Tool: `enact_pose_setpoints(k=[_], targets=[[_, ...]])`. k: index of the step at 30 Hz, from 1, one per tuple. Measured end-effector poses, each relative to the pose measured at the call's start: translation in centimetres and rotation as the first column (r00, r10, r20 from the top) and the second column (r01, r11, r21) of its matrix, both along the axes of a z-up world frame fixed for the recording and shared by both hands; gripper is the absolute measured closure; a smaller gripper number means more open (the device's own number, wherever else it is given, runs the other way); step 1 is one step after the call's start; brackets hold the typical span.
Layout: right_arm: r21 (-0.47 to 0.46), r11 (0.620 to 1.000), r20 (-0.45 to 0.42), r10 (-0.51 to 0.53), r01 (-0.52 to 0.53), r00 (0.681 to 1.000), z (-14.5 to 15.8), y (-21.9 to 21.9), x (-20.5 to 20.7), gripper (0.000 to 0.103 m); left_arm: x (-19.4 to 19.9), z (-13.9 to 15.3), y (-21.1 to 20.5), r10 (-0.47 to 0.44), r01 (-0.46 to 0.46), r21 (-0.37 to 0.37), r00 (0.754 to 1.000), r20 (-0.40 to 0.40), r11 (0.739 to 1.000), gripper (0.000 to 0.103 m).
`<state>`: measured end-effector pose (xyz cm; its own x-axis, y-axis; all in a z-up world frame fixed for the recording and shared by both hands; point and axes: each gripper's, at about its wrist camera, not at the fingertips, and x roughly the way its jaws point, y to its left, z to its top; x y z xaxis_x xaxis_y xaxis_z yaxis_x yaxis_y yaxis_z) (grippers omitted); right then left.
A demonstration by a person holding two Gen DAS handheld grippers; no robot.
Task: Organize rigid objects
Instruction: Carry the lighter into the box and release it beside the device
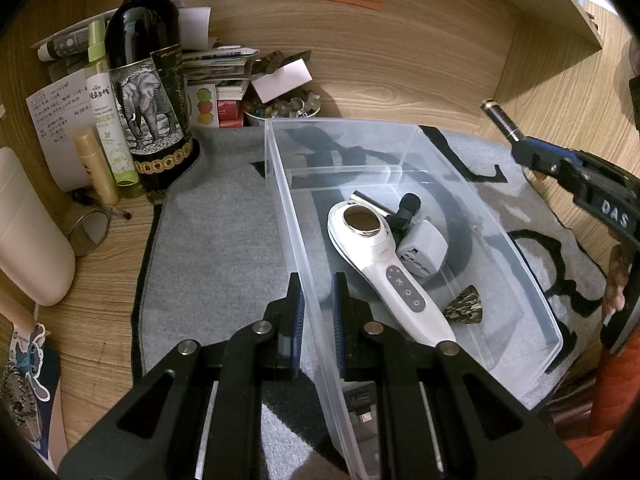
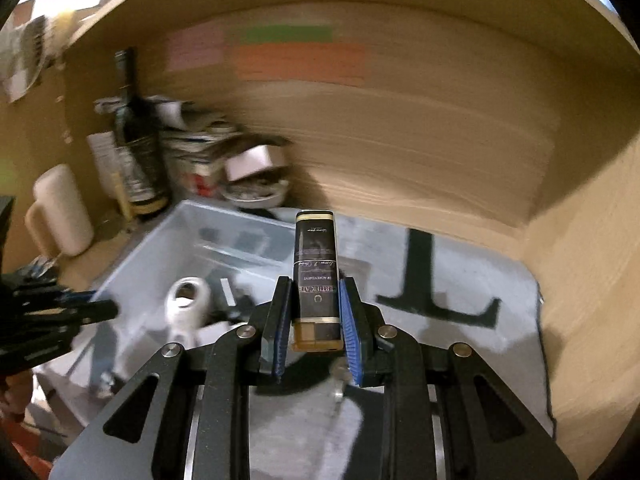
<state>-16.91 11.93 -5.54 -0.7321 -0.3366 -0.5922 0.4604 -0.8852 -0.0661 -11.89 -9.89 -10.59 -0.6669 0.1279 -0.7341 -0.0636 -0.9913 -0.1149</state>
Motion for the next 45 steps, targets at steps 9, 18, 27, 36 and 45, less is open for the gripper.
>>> enact_pose_setpoints(k=[9, 18, 27, 36, 45], targets=[[0.071, 0.986, 0.063, 0.146, -0.15, 0.987, -2.4, -4.3, 1.3, 0.081, 0.1, -0.1, -0.1, -0.001, 0.001, -0.003, 1.0, -0.001, 1.0, 0.091], [0.14, 0.964, 0.174, 0.203, -0.228, 0.964, -4.9, -5.8, 2.1, 0.081, 0.1, -0.1, -0.1, 0.0, 0.0, -0.001, 1.0, -0.001, 1.0, 0.091], [0.128, 0.968, 0.171, 0.192, -0.215, 0.966, -4.0, -5.3, 2.4, 0.065, 0.1, 0.0, -0.1, -0.001, 0.001, -0.003, 1.0, -0.001, 1.0, 0.091], [0.079, 0.987, 0.106, 0.133, -0.142, 0.985, -1.8, -3.5, 2.1, 0.046, 0.1, 0.0, 0.0, 0.0, 0.0, -0.003, 1.0, -0.001, 1.0, 0.091], [0.018, 0.998, 0.013, -0.058, 0.058, 0.998, 1.2, 1.5, -0.2, 0.028, 0.1, 0.0, 0.0, 0.0, 0.0, -0.002, 1.0, -0.001, 1.0, 0.091]])
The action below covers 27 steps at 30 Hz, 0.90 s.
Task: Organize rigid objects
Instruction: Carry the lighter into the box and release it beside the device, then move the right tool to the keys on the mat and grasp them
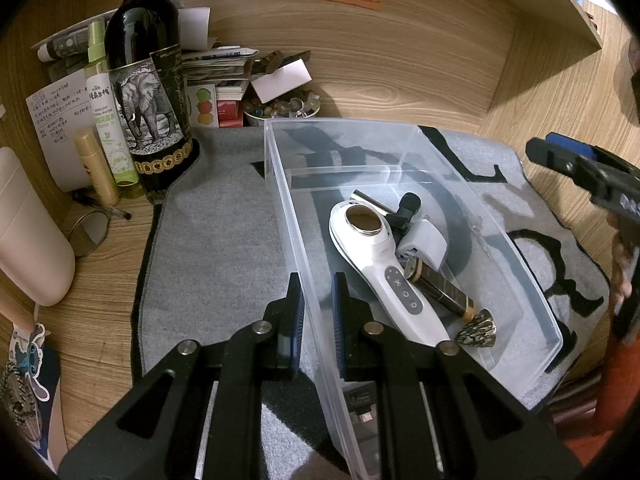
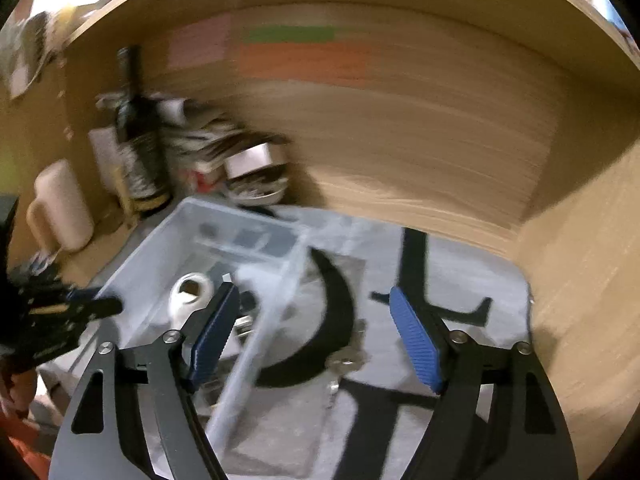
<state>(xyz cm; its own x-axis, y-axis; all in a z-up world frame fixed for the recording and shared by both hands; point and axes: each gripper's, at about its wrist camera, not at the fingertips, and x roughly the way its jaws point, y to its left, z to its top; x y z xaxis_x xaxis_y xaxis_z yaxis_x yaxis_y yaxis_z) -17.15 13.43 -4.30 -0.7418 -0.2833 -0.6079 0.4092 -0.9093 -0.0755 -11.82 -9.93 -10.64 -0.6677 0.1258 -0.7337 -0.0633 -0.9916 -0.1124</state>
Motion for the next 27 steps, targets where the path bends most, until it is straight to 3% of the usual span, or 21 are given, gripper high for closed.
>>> enact_pose_setpoints(k=[7, 14, 21, 23, 27], targets=[[-0.006, 0.994, 0.087, -0.11, 0.111, 0.99, -2.5, 3.1, -3.2, 0.028, 0.0, 0.0, 0.0, 0.0, 0.0, -0.001, 1.0, 0.0, 1.0, 0.091], [0.027, 0.993, 0.236, -0.121, 0.118, 0.964, -7.5, 3.6, -5.1, 0.029, 0.0, 0.0, 0.0, 0.0, 0.0, 0.001, 1.0, 0.0, 1.0, 0.091], [0.043, 0.996, 0.347, -0.094, 0.084, 0.933, -10.8, 2.8, -6.4, 0.045, 0.0, 0.0, 0.0, 0.0, 0.0, 0.0, 1.0, 0.0, 1.0, 0.091], [0.065, 0.995, 0.317, -0.093, 0.076, 0.944, -10.9, 2.4, -6.2, 0.047, 0.0, 0.0, 0.0, 0.0, 0.0, 0.0, 1.0, 0.001, 1.0, 0.091], [0.062, 0.996, 0.301, -0.073, 0.057, 0.951, -10.7, 2.3, -5.8, 0.066, 0.0, 0.0, 0.0, 0.001, -0.001, 0.001, 1.0, 0.0, 1.0, 0.091]])
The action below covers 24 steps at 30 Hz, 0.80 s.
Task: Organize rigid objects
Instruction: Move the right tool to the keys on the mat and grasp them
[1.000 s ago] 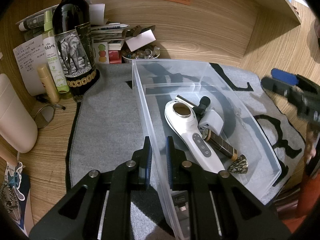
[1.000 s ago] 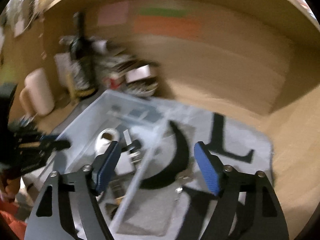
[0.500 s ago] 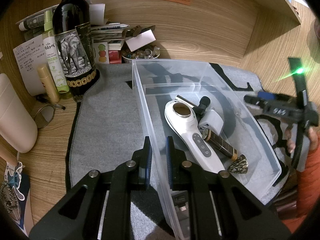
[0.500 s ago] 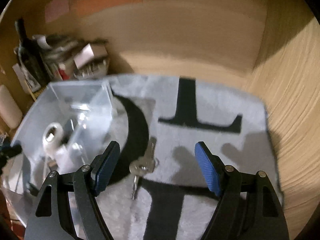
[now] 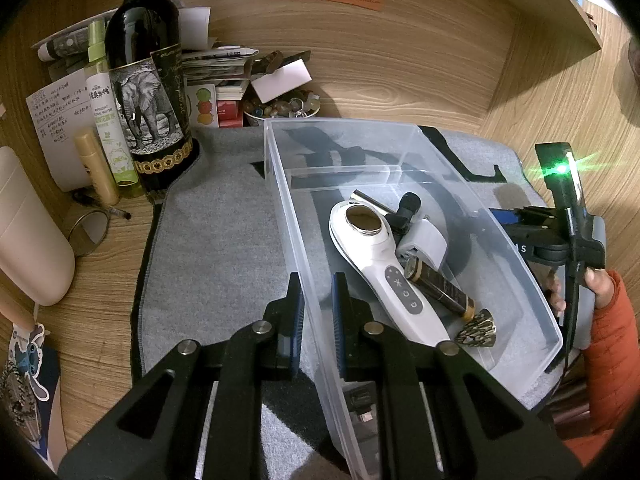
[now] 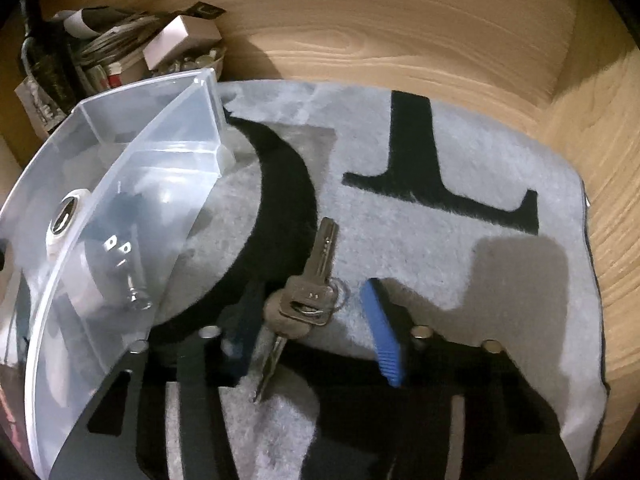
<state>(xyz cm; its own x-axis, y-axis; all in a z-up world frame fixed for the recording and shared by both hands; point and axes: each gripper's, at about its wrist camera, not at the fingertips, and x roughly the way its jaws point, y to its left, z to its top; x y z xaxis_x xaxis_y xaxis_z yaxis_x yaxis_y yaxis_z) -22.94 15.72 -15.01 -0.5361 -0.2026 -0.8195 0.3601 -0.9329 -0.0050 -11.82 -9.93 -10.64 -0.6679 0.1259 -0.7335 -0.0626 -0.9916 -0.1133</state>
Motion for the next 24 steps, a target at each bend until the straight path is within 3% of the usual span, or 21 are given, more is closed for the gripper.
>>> enact_pose_setpoints(k=[2, 8, 11, 21, 24], targets=[[-0.002, 1.0, -0.005, 0.005, -0.005, 1.0, 0.2, 0.0, 0.2, 0.079, 0.0, 0.0, 0.0, 0.0, 0.0, 0.0, 1.0, 0.0, 1.0, 0.091], [-0.013, 1.0, -0.013, -0.008, 0.008, 1.0, 0.4, 0.3, 0.0, 0.083, 0.0, 0.0, 0.0, 0.0, 0.0, 0.0, 1.0, 0.0, 1.0, 0.091], [-0.032, 0.999, -0.031, -0.01, 0.009, 0.999, 1.3, 0.4, 0.5, 0.094, 0.0, 0.0, 0.0, 0.0, 0.0, 0.0, 1.0, 0.0, 1.0, 0.091], [-0.038, 0.999, -0.103, -0.013, 0.009, 0.995, 4.0, 1.0, 1.7, 0.097, 0.0, 0.0, 0.0, 0.001, -0.001, 0.0, 1.0, 0.0, 1.0, 0.091], [-0.046, 0.999, -0.084, -0.025, 0.021, 0.996, 4.2, 1.5, 1.4, 0.097, 0.0, 0.0, 0.0, 0.001, -0.001, 0.0, 1.0, 0.0, 1.0, 0.091]])
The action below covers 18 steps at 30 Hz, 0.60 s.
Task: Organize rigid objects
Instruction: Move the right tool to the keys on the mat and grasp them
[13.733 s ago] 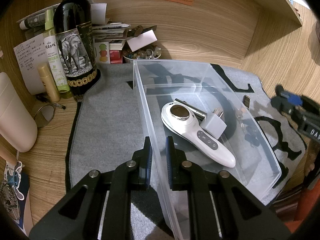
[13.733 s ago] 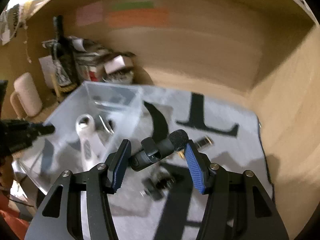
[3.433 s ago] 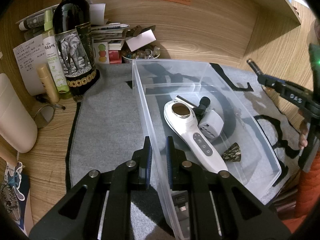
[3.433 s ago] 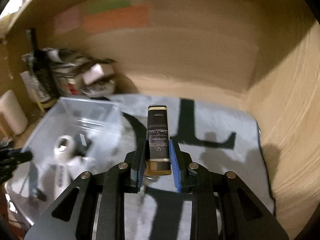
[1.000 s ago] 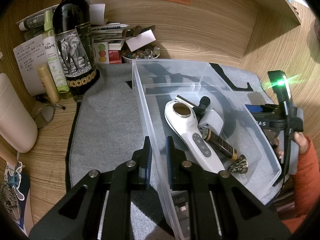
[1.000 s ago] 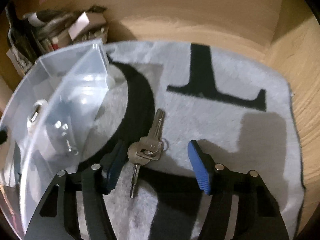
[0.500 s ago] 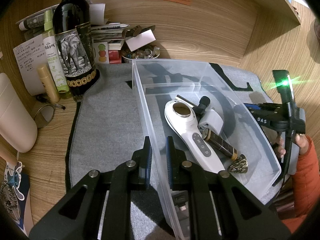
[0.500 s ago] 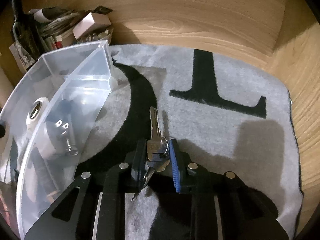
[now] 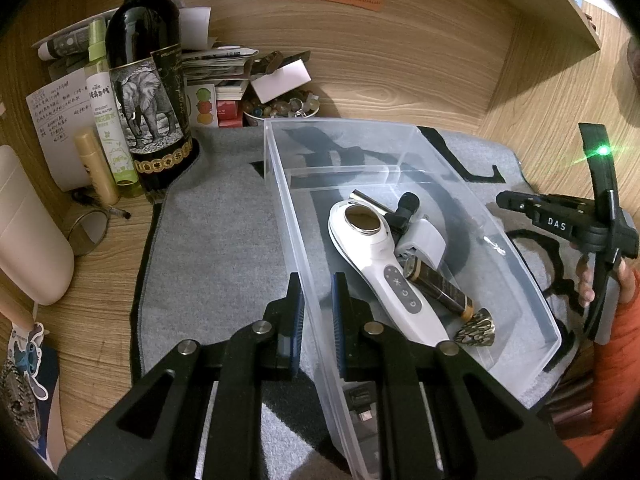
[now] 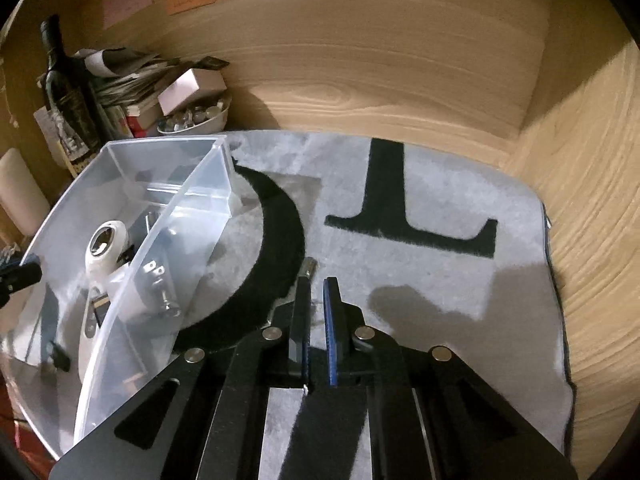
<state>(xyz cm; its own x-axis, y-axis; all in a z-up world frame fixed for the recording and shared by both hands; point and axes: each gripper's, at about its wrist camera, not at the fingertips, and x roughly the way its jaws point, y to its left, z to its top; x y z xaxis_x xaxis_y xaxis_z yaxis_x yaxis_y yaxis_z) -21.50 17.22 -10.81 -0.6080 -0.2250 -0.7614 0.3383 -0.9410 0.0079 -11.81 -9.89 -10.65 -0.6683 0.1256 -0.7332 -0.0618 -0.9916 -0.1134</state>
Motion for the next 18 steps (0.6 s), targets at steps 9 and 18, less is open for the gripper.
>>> enact_pose_setpoints(k=[9, 18], targets=[[-0.011, 1.0, 0.118, -0.006, 0.007, 0.993, -2.9, -0.4, -1.2, 0.071, 0.0, 0.0, 0.1, 0.0, 0.0, -0.002, 1.0, 0.001, 1.0, 0.091], [0.043, 0.998, 0.116, 0.045, -0.05, 0.992, -4.0, -3.1, -1.7, 0.063, 0.0, 0.0, 0.1, 0.0, 0.0, -0.001, 1.0, 0.0, 1.0, 0.091]])
